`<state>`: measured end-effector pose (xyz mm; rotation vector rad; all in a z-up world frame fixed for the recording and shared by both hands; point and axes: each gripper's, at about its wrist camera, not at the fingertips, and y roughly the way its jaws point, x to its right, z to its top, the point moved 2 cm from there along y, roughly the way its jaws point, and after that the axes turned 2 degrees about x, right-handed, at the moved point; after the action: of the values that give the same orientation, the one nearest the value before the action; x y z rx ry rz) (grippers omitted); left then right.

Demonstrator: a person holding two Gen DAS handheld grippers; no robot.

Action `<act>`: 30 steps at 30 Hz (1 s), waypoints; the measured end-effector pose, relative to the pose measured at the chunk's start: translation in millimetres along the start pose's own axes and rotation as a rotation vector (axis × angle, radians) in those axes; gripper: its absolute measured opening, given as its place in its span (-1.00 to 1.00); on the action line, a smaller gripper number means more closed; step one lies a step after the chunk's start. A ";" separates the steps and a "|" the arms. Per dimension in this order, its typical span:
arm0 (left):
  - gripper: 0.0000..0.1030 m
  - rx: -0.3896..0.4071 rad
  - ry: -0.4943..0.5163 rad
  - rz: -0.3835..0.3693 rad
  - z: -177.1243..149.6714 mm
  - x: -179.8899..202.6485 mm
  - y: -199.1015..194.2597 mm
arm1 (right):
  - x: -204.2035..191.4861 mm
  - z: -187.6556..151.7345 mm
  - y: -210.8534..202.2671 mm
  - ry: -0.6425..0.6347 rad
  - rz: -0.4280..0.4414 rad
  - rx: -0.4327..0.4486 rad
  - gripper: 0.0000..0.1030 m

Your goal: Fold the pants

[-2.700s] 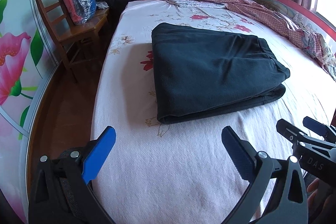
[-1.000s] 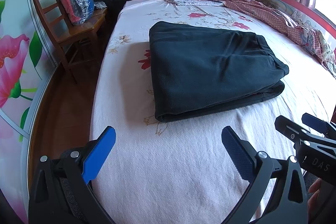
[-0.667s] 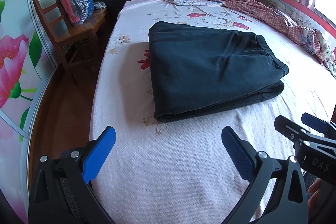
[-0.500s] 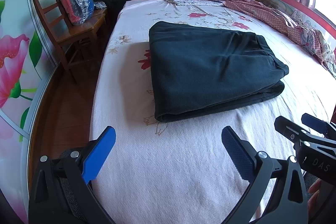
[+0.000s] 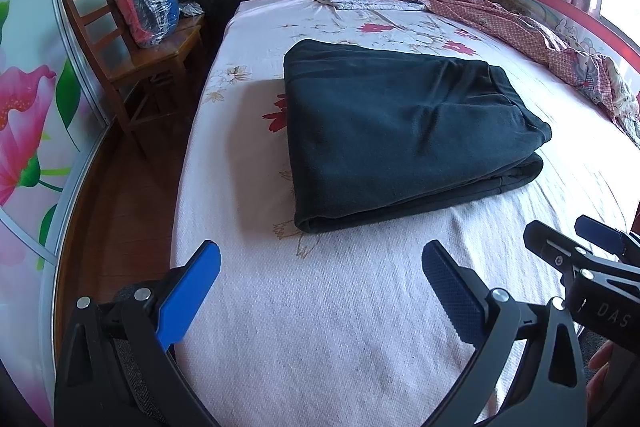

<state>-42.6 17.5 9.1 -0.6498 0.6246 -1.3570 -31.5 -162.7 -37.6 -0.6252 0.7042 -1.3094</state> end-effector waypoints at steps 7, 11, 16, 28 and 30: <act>0.96 -0.001 -0.011 0.004 0.1 -1.8 -0.4 | -0.5 -1.0 1.2 -0.007 -0.004 -0.005 0.73; 0.96 -0.014 -0.049 0.013 0.4 -10.1 2.7 | 1.7 -2.1 2.9 -0.003 -0.008 -0.009 0.73; 0.96 -0.022 -0.057 0.017 -0.6 -11.8 4.8 | 3.0 -3.6 4.4 0.005 -0.010 -0.018 0.73; 0.96 -0.025 -0.049 0.010 0.3 -11.4 6.0 | 1.5 -5.0 3.3 0.004 -0.008 -0.016 0.73; 0.96 -0.025 -0.048 0.011 0.4 -11.3 6.3 | 2.3 -4.6 3.2 0.004 -0.009 -0.018 0.73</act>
<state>-39.3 29.3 5.1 -0.6965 0.6070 -1.3218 -32.7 -164.6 -43.2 -0.6410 0.7182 -1.3144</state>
